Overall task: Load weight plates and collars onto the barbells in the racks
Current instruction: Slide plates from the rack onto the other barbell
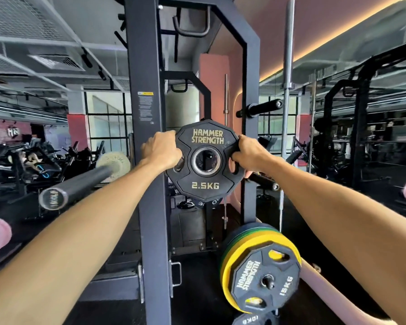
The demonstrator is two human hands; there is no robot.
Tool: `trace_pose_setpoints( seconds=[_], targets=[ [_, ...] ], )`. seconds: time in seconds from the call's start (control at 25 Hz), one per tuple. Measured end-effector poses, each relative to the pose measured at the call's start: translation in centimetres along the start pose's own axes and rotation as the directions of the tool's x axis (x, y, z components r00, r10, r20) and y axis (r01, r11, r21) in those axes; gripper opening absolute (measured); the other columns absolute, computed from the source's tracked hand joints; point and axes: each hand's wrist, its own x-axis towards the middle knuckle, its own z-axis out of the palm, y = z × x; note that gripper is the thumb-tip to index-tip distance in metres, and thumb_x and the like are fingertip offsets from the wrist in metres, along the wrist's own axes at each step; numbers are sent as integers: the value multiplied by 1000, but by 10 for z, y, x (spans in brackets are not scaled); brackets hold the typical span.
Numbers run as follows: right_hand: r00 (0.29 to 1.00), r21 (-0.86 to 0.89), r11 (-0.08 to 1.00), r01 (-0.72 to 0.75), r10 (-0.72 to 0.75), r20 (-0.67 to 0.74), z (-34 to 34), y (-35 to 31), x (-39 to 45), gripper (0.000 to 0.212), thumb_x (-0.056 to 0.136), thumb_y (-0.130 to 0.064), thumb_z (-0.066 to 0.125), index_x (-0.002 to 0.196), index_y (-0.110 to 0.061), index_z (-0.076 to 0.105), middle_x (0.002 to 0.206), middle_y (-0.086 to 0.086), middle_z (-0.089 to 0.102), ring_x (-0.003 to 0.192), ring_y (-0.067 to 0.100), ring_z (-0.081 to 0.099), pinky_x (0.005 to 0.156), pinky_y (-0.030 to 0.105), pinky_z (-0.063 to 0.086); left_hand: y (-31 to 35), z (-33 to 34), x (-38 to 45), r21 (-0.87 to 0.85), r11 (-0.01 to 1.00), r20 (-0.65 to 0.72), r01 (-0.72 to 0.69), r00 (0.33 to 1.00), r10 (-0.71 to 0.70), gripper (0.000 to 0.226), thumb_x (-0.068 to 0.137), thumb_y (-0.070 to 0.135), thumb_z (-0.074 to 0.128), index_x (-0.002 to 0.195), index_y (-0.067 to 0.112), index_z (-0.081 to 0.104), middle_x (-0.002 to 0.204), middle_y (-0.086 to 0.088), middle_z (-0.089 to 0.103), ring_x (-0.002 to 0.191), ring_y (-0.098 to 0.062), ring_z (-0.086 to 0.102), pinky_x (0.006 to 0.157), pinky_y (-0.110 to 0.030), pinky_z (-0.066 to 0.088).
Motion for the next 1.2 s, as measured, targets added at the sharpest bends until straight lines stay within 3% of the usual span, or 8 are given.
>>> trace_pose_setpoints(
  seconds=[0.32,0.52,0.68,0.84,1.0,1.12,1.2],
  targets=[
    [1000,-48,999,-24,24,-3,-8,99,55,18,84,-15,53,98,-9,45,100,13,58,92,34,60,80,47,52,63,80,53,-11,998,4,-56,998,56,30,83,6,55,113,12,57,108,-17,63,101,-38,59,80,-38,43],
    [1000,-44,999,-20,21,14,-21,160,94,13,81,-15,54,90,-11,46,91,13,59,82,36,64,61,39,51,104,127,89,-43,996,11,-73,997,74,20,80,8,55,99,14,56,87,-10,55,86,-33,55,73,-35,40],
    [998,-8,1000,-13,14,55,-35,213,117,11,85,-12,55,93,-8,48,83,8,56,72,32,63,49,30,44,146,163,111,-29,998,18,-61,998,62,21,81,10,55,100,18,56,87,-7,55,81,-30,51,72,-34,40],
    [996,21,1000,23,-25,89,-52,267,131,13,84,-11,54,96,-6,51,90,11,60,77,30,63,52,33,48,193,195,121,-25,999,10,-31,999,32,13,81,9,55,91,18,53,84,-8,57,79,-30,52,70,-34,39],
    [995,-12,998,56,-55,82,-80,326,146,22,85,-15,55,103,-4,52,99,14,62,86,32,62,72,44,55,252,222,127,-9,1000,-2,1,1000,-1,15,82,10,55,95,17,55,83,-8,58,80,-31,53,70,-34,38],
    [992,-37,996,81,-76,105,-98,350,154,8,86,-15,56,88,-10,49,83,7,56,79,29,57,62,35,46,280,230,134,9,1000,-8,16,1000,-15,14,81,11,55,94,15,55,86,-9,59,82,-32,53,70,-34,38],
    [990,-47,993,106,-101,97,-109,360,164,15,85,-14,55,76,-15,42,75,3,51,76,28,54,60,30,38,295,229,144,13,1000,-26,15,1000,-15,14,81,11,55,95,15,55,89,-10,60,82,-32,53,70,-34,38]
  ],
)
